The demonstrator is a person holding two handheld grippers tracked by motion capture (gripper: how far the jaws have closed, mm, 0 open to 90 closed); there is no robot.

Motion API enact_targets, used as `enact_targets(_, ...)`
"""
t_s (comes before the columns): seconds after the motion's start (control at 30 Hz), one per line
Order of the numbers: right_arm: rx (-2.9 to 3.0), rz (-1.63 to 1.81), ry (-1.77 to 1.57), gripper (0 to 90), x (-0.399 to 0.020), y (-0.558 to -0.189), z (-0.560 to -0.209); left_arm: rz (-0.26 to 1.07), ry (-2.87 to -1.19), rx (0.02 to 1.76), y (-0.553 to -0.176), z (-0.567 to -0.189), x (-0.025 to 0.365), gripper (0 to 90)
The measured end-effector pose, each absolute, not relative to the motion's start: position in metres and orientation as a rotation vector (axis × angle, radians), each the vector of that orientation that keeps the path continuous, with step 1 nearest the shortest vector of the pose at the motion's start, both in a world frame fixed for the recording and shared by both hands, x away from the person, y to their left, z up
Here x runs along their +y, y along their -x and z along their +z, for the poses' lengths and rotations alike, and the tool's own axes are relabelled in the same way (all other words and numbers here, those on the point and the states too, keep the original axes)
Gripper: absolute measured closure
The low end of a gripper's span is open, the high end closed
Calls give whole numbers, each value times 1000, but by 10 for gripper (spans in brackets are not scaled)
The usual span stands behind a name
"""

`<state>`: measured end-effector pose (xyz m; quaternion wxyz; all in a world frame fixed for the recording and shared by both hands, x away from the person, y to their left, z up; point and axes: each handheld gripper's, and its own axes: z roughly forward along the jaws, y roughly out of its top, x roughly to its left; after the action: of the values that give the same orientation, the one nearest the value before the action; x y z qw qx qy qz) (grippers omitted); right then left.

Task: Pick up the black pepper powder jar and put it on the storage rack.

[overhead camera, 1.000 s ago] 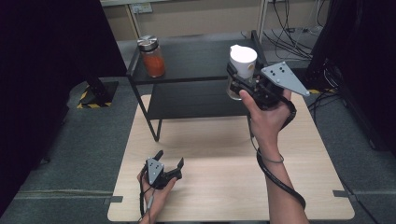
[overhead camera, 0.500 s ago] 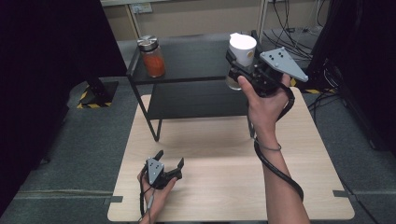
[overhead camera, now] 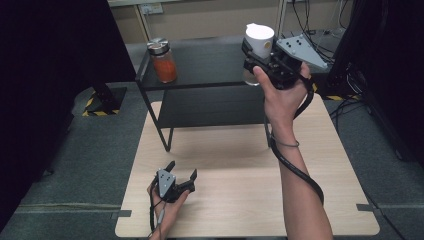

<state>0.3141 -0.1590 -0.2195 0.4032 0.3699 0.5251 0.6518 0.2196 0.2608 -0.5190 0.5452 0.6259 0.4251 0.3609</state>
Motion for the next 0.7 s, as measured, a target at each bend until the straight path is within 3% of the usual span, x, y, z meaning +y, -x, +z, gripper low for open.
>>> enact_targets(0.7,1330,1577,-1023,307,-154,-349,-208,857,-1487,1004,-220,-519,261,104)
